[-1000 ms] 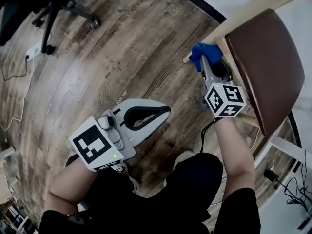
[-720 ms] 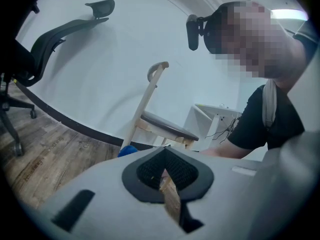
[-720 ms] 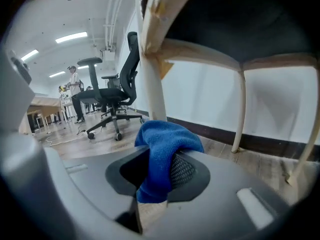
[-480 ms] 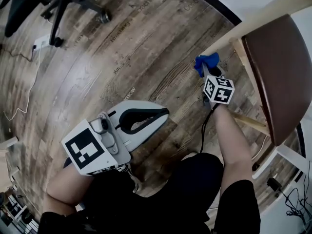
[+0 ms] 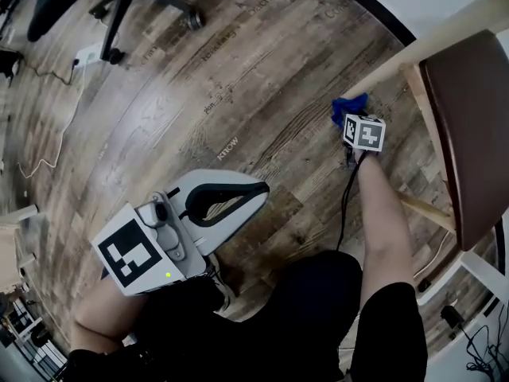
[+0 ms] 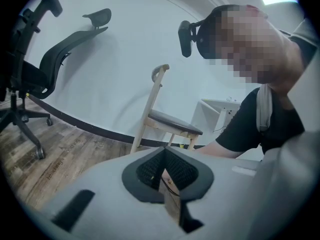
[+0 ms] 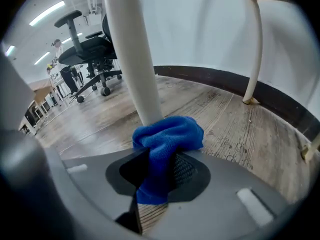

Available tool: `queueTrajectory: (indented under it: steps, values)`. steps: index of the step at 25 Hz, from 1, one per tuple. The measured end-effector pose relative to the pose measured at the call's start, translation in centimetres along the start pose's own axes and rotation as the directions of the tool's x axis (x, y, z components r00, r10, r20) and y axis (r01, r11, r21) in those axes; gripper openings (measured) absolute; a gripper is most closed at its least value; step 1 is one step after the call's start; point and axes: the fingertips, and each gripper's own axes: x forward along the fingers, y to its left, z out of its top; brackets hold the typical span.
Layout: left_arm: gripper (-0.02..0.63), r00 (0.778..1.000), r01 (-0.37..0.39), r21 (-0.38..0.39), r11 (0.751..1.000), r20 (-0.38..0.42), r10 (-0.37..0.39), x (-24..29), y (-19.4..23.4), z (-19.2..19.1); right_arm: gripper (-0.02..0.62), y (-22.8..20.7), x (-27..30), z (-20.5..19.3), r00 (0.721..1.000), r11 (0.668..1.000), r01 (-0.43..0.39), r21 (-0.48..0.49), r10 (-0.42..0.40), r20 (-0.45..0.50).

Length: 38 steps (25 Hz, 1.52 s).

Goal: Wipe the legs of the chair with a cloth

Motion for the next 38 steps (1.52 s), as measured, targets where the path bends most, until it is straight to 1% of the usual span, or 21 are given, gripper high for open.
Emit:
queueTrajectory:
  steps: [3,6,8,10,14,18,23,27,30,32,34,36,38]
  values:
    - [0.008,1.000,0.008,0.014,1.000,-0.002,-0.008,0.2,-0.5,0.0,0.101,0.3,-0.6,0.6,1.000,1.000,-0.007,-0.017,0.008,0.029]
    - [0.008,1.000,0.031,0.031,0.999,-0.009,-0.030,0.7,-1.0,-0.3,0.101,0.9,-3.0,2.5,0.993,0.999,-0.011,-0.044,0.016,0.116]
    - [0.008,0.999,0.046,0.032,0.998,-0.011,-0.046,1.2,-1.1,-0.4,0.101,1.3,-5.4,4.3,0.982,0.997,-0.011,-0.071,0.025,0.189]
    - [0.008,0.998,0.065,0.019,0.998,-0.007,-0.065,1.8,-1.2,-0.4,0.101,1.8,-8.1,6.3,0.963,0.996,-0.017,-0.088,0.040,0.265]
    - [0.008,0.995,0.101,0.007,0.995,-0.014,-0.101,3.1,-1.3,-0.6,0.101,3.1,-12.9,10.2,0.917,0.994,-0.031,-0.108,0.071,0.393]
    - [0.008,0.990,0.138,0.012,0.990,-0.018,-0.138,4.7,-1.5,-0.8,0.101,3.5,-17.1,13.3,0.874,0.993,-0.027,-0.119,0.081,0.478]
    - [0.008,0.986,0.166,0.010,0.986,-0.016,-0.166,5.5,-1.5,-0.9,0.101,4.8,-20.8,15.9,0.825,0.991,-0.024,-0.129,0.093,0.558]
    - [0.008,0.984,0.176,0.001,0.984,-0.016,-0.176,6.0,-1.6,-1.1,0.101,4.5,-22.4,16.8,0.781,0.997,-0.055,-0.048,0.073,0.620]
    - [0.008,0.982,0.188,0.000,0.982,-0.018,-0.188,6.2,-1.8,-1.2,0.101,4.7,-23.2,17.0,0.758,0.999,-0.033,-0.039,0.050,0.650]
    - [0.008,0.981,0.191,-0.005,0.982,-0.012,-0.191,6.0,-1.6,-1.0,0.101,4.9,-23.7,17.1,0.749,0.999,-0.027,-0.029,0.040,0.662]
    - [0.008,0.982,0.187,-0.013,0.982,-0.005,-0.187,5.7,-1.4,-0.8,0.100,5.4,-24.2,16.7,0.745,0.999,-0.048,-0.010,0.043,0.666]
    - [0.008,0.982,0.190,-0.020,0.981,-0.007,-0.191,5.9,-1.4,-0.9,0.100,5.6,-25.2,15.5,0.744,0.997,-0.073,-0.003,0.056,0.666]
    - [0.008,0.979,0.205,-0.018,0.979,-0.018,-0.205,6.2,-1.8,-1.3,0.100,5.3,-27.1,13.8,0.738,0.997,-0.072,0.005,0.050,0.673]
